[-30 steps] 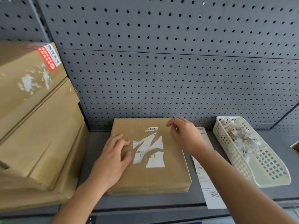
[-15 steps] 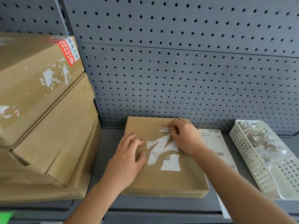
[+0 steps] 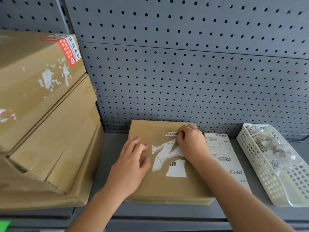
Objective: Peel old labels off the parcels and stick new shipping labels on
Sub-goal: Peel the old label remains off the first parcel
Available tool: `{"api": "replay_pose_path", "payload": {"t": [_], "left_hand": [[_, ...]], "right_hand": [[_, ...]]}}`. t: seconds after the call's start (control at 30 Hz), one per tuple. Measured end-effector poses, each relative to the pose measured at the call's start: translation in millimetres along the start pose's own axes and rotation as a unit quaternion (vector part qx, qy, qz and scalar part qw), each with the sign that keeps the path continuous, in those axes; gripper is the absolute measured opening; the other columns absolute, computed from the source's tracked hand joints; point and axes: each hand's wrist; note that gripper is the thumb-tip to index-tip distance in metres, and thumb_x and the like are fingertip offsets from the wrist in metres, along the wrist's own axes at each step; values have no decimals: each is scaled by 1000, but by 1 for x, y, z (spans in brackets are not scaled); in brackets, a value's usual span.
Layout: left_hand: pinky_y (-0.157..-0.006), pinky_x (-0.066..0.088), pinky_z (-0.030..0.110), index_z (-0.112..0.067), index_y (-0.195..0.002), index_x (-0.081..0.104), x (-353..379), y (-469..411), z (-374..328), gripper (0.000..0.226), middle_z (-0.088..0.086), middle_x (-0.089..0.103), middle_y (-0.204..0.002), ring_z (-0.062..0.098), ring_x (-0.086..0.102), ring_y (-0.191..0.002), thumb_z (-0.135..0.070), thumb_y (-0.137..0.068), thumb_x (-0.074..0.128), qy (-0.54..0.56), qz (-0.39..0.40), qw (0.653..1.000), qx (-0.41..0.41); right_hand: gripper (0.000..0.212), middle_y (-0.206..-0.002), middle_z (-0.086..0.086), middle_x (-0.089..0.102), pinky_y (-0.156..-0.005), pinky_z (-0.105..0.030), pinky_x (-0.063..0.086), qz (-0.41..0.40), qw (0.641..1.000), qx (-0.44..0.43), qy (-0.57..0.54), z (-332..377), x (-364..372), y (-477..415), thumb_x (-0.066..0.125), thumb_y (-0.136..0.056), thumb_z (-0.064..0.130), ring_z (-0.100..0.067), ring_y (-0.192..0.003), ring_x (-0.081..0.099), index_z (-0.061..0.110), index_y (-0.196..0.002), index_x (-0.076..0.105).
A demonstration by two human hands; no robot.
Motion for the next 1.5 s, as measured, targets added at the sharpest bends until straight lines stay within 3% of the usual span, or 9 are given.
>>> {"api": "replay_pose_path", "payload": {"t": [0.17, 0.33, 0.53, 0.77, 0.9, 1.1, 1.27, 1.4, 1.5], "left_hand": [[-94, 46, 28, -36, -137, 45, 1, 0, 1, 36, -25, 11, -161, -13, -9, -147, -43, -102, 44, 2, -1, 1000, -3], [-98, 48, 34, -36, -137, 45, 0, 0, 0, 36, -25, 11, -161, -13, -9, -147, -43, -102, 44, 4, -1, 1000, -9], [-89, 44, 28, -36, -136, 45, 1, 0, 1, 34, -26, 11, -160, -13, -10, -146, -42, -102, 43, 3, -1, 1000, -2], [-92, 44, 30, -36, -137, 45, 0, 0, 0, 35, -25, 11, -161, -12, -9, -147, -43, -103, 44, 4, 1, 1000, -5], [-94, 42, 29, -35, -139, 44, 0, 0, 0, 36, -25, 11, -161, -11, -9, -148, -42, -103, 44, 0, 1, 1000, -3], [-96, 45, 32, -35, -138, 45, 1, 0, 1, 36, -24, 11, -161, -10, -8, -148, -43, -102, 43, -1, -1, 1000, -7], [-98, 46, 34, -37, -137, 44, 1, 0, 1, 35, -25, 11, -161, -11, -8, -148, -43, -102, 43, 0, 0, 1000, -6], [-97, 45, 32, -36, -138, 44, 0, 0, 1, 36, -25, 11, -161, -11, -9, -148, -42, -102, 43, 1, 0, 1000, -4], [-94, 45, 29, -36, -138, 44, 1, 0, 1, 36, -24, 11, -161, -10, -8, -148, -42, -102, 43, 1, -1, 1000, -2]], "right_hand": [[23, -91, -2, 66, -68, -27, 41, 34, 998, 33, -31, 1, -4, -2, 49, -94, 7, -19, -79, 57, 8, -90, 71], [23, -86, 9, 64, -65, -2, 38, 48, 989, 65, -125, -1, -14, -2, 50, -95, 5, 2, -74, 57, 12, -90, 72], [24, -93, -4, 67, -71, -27, 42, 12, 999, 25, -37, 3, -2, 2, 49, -94, 5, -21, -83, 59, 7, -93, 73], [23, -89, 6, 66, -65, -11, 41, 34, 994, 53, -95, 1, -10, 1, 50, -95, 6, -13, -79, 59, 11, -93, 73], [26, -91, -5, 68, -74, -35, 50, 10, 999, 21, -27, 5, -4, 3, 48, -95, 5, -24, -82, 61, 6, -92, 73], [24, -86, 9, 64, -64, -11, 40, 38, 993, 47, -98, 2, -11, 2, 49, -95, 5, -11, -76, 56, 11, -91, 72], [26, -90, -3, 68, -76, -35, 50, 18, 999, 24, -41, 6, -4, 2, 47, -95, 5, -24, -83, 60, 7, -91, 72], [25, -77, 19, 59, -62, -10, 39, 65, 991, 50, -105, 5, -16, 1, 48, -95, 6, 0, -67, 52, 14, -89, 71], [22, -80, 11, 60, -65, -13, 43, 35, 994, 50, -93, 3, -16, -1, 50, -94, 5, -8, -71, 56, 11, -87, 70]]}}
Point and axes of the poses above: each hand's wrist, its own y-axis away from the middle knuckle, its own x-axis out of the palm, z = x × y
